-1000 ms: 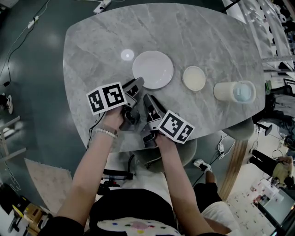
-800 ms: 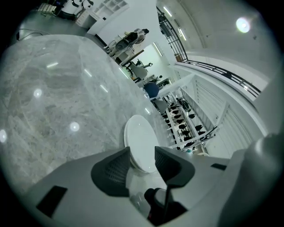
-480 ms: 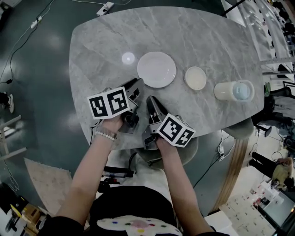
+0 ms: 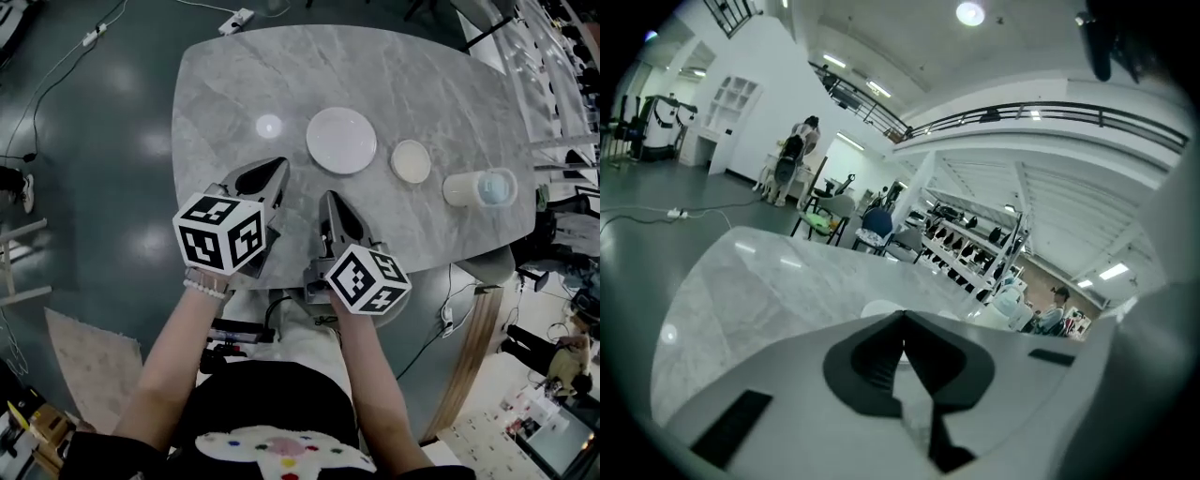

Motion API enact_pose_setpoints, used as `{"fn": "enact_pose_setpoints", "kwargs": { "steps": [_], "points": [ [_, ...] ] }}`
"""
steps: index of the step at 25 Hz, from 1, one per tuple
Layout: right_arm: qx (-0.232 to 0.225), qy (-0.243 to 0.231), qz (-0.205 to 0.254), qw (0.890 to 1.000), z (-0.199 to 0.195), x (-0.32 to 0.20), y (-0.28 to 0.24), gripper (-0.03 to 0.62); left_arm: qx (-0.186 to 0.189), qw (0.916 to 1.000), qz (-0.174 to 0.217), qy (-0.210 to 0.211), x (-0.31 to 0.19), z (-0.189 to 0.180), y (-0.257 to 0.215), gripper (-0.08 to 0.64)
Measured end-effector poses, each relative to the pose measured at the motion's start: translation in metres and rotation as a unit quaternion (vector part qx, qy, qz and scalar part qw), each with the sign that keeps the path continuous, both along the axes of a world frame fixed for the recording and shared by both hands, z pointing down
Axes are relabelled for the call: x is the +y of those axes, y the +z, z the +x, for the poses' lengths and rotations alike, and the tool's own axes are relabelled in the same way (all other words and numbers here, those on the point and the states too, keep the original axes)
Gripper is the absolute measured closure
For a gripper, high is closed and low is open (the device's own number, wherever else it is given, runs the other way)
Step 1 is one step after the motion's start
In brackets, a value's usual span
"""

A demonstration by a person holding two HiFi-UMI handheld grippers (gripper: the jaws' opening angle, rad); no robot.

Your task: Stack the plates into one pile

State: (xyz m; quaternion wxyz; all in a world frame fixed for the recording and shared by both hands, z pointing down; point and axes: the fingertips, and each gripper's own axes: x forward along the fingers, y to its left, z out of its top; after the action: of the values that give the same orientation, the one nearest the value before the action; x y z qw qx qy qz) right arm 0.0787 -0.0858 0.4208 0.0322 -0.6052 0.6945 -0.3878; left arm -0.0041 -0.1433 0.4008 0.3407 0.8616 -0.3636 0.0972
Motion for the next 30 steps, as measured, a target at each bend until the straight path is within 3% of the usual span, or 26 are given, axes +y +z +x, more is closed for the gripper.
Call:
{"fn": "enact_pose_setpoints", "kwargs": {
  "steps": [5,14,23,30],
  "points": [
    [0.051,-0.027,0.038,0.998,-0.018,0.006,-0.033,0.591,-0.008,0.998,0.061,0.016,0.014,-0.022,-0.042,0.549],
    [0.135,-0.071,0.104,0.983,-0.044,0.018,-0.086,0.591,-0.021,0.9911,0.129,0.024,0.04,-0.057,-0.084,0.549],
    [0.178,-0.09,0.136,0.97,-0.055,0.033,-0.114,0.591,-0.022,0.9847,0.171,0.028,0.058,-0.076,-0.114,0.549],
    [0.19,-0.089,0.145,0.967,-0.057,0.047,-0.132,0.591,-0.018,0.9835,0.177,0.033,0.076,-0.087,-0.123,0.549]
  ]
}}
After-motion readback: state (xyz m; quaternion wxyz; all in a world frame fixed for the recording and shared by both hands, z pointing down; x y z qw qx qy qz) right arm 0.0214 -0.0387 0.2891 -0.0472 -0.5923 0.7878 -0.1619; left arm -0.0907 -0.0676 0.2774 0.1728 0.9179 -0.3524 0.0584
